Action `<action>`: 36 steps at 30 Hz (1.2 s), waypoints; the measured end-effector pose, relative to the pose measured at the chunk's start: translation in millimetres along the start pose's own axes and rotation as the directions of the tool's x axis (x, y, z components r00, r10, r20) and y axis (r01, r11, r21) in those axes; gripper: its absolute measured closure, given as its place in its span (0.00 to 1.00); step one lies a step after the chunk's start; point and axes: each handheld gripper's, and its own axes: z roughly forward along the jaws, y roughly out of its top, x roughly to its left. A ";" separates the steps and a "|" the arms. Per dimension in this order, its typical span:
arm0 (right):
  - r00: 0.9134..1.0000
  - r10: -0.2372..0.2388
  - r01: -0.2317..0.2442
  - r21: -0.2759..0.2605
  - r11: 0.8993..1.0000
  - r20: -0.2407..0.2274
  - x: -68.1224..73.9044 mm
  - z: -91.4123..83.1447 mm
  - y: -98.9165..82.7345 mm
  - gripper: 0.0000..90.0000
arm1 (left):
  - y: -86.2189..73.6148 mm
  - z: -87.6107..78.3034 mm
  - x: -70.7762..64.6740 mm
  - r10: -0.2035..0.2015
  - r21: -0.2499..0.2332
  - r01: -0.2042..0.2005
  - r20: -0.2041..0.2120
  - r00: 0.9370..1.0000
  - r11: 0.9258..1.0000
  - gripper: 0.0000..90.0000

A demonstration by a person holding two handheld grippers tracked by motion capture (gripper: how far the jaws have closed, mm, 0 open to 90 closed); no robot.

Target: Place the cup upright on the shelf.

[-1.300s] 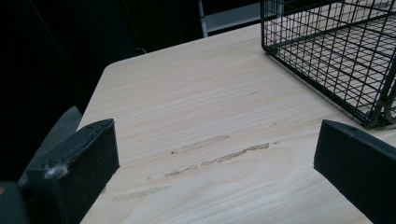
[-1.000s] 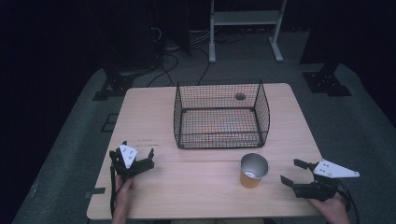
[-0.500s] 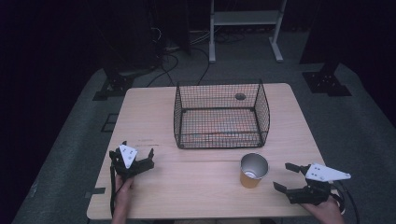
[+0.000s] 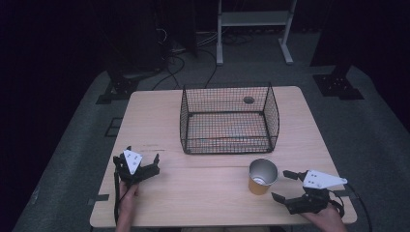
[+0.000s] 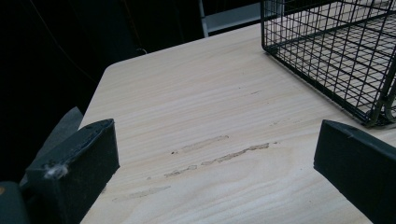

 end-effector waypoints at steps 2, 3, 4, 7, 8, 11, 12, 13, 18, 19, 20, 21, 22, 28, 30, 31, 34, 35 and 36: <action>1.000 -0.007 0.007 -0.001 1.000 -0.005 1.4 3.2 2.7 0.12 | 0.0 0.1 -0.2 0.000 0.000 0.000 0.000 1.000 1.000 0.00; 1.000 -0.008 0.008 0.001 1.000 -0.005 2.0 4.4 3.5 0.12 | 0.0 0.0 -0.2 0.000 0.000 0.000 0.000 1.000 1.000 0.00; 1.000 -0.010 0.010 0.002 1.000 -0.007 2.2 6.1 4.4 0.11 | 0.0 -0.1 -0.1 0.000 0.000 0.000 0.001 1.000 1.000 0.00; 1.000 -0.008 0.008 0.003 1.000 -0.012 2.7 8.9 6.0 0.10 | 0.0 -0.1 -0.1 0.000 0.000 0.000 0.001 1.000 1.000 0.00; 1.000 -0.007 0.007 -0.001 1.000 -0.021 3.6 11.1 7.5 0.09 | 0.0 -0.1 -0.1 0.000 0.000 0.000 0.001 1.000 1.000 0.00; 1.000 -0.018 0.018 -0.018 1.000 -0.013 5.8 12.9 10.5 0.05 | 0.0 0.1 -0.2 -0.001 -0.001 0.001 0.001 1.000 1.000 0.00; 1.000 -0.014 0.014 -0.016 1.000 -0.005 5.7 14.0 11.4 0.02 | 0.0 0.0 -0.1 0.000 0.000 0.000 0.001 1.000 1.000 0.00; 1.000 -0.014 0.014 -0.016 1.000 -0.005 5.7 14.0 11.4 0.02 | 0.0 0.0 -0.1 0.000 0.000 0.000 0.001 1.000 1.000 0.00; 1.000 -0.021 0.021 -0.006 1.000 -0.005 7.2 21.9 16.1 0.02 | 0.0 0.2 -0.1 -0.001 0.000 0.001 0.001 1.000 1.000 0.00; 1.000 -0.024 0.024 -0.006 1.000 -0.008 8.1 23.5 16.9 0.02 | 0.0 0.2 -0.2 0.000 0.000 0.000 0.001 1.000 1.000 0.00; 1.000 -0.027 0.027 -0.007 1.000 -0.013 8.9 25.0 17.9 0.02 | 0.0 0.2 -0.1 -0.001 0.000 0.001 0.001 1.000 1.000 0.00; 0.999 -0.030 0.030 -0.009 1.000 -0.015 9.6 26.5 18.8 0.02 | 0.0 0.2 -0.1 -0.001 0.000 0.001 0.001 1.000 1.000 0.00; 0.999 -0.030 0.030 -0.009 1.000 -0.015 9.6 26.5 18.8 0.02 | 0.0 0.2 0.0 -0.001 0.001 0.001 0.001 1.000 1.000 0.00; 0.999 -0.038 0.038 -0.010 0.999 -0.016 10.2 36.8 26.0 0.02 | 0.0 0.3 0.0 -0.001 0.000 0.001 0.000 1.000 1.000 0.00; 0.999 -0.040 0.039 -0.013 0.999 -0.015 10.1 37.4 27.1 0.02 | 0.0 0.3 0.0 -0.001 0.001 0.001 0.000 1.000 1.000 0.00; 0.999 -0.046 0.046 -0.017 0.999 -0.011 10.0 38.7 28.6 0.02 | 0.0 0.3 0.0 -0.001 0.001 0.001 0.001 1.000 1.000 0.00; 0.999 -0.047 0.047 -0.020 0.999 -0.006 8.2 42.9 29.9 0.02 | 0.0 0.2 0.0 -0.001 0.001 0.001 0.001 1.000 1.000 0.00; 0.999 -0.050 0.050 -0.020 0.999 0.001 7.4 45.3 30.7 0.02 | 0.0 0.2 -0.1 -0.001 0.001 0.001 0.002 1.000 1.000 0.00; 0.999 -0.048 0.048 -0.022 0.999 0.001 7.1 46.5 31.1 0.02 | 0.0 0.2 -0.2 0.000 0.001 0.000 0.002 1.000 1.000 0.00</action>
